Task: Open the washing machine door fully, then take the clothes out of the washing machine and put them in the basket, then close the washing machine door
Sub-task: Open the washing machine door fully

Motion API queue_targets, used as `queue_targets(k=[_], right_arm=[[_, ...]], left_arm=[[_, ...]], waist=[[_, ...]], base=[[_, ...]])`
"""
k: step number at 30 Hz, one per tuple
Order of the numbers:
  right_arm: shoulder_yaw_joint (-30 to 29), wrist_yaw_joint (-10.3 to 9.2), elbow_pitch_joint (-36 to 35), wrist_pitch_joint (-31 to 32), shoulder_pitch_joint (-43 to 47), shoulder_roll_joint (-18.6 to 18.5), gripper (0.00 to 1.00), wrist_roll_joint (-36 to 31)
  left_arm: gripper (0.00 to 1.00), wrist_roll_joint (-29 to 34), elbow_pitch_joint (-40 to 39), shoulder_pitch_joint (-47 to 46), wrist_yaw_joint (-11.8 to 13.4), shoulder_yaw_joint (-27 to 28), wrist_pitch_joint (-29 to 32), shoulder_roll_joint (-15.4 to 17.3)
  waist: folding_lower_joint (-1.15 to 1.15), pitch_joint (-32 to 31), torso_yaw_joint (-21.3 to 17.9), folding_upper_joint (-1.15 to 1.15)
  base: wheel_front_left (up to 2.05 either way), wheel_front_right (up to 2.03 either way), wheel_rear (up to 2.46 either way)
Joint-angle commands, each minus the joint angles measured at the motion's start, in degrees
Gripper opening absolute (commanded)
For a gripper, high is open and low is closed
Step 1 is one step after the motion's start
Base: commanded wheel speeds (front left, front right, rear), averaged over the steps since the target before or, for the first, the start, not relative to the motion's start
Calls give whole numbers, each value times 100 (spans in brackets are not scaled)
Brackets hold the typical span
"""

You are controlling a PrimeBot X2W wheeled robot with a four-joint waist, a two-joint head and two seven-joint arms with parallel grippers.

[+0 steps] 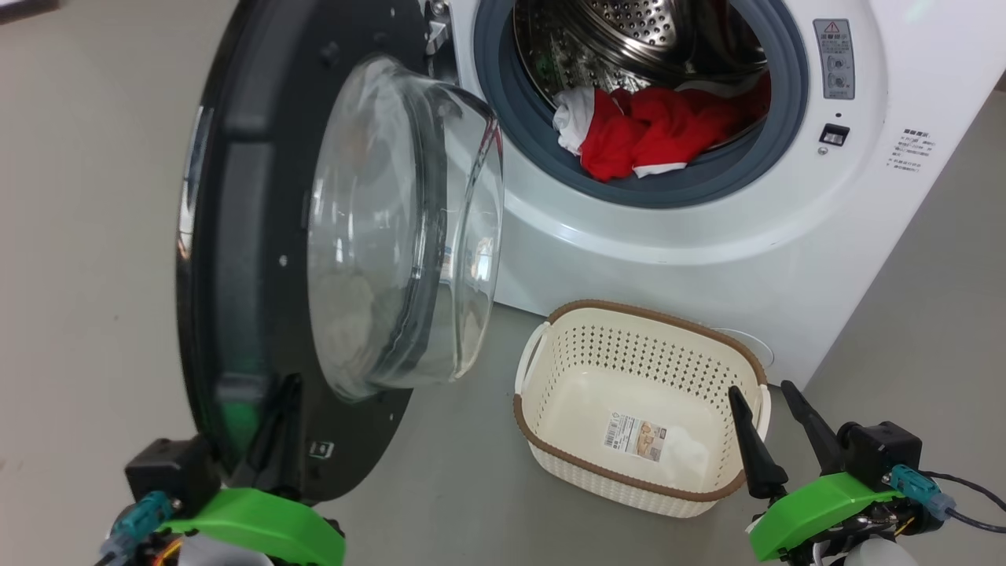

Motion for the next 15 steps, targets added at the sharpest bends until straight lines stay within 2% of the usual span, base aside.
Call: queue_targets(k=[1, 9, 15], right_arm=[[158, 36, -121, -37, -219, -2, 100, -117], [343, 36, -108, -37, -259, -2, 100, -131], [418, 36, -78, -37, -323, -32, 100, -163]], left_arm=[[0, 35, -132, -92, 149, 350, -23, 206], [0, 112, -117, -73, 462, 685, -17, 411], [0, 27, 201, -149, 454, 923, -234, 532]], waist=[[0, 48, -19, 0], [0, 210, -67, 0], [0, 349, -82, 0]], base=[[0, 0, 0], [0, 0, 0], [0, 0, 0]])
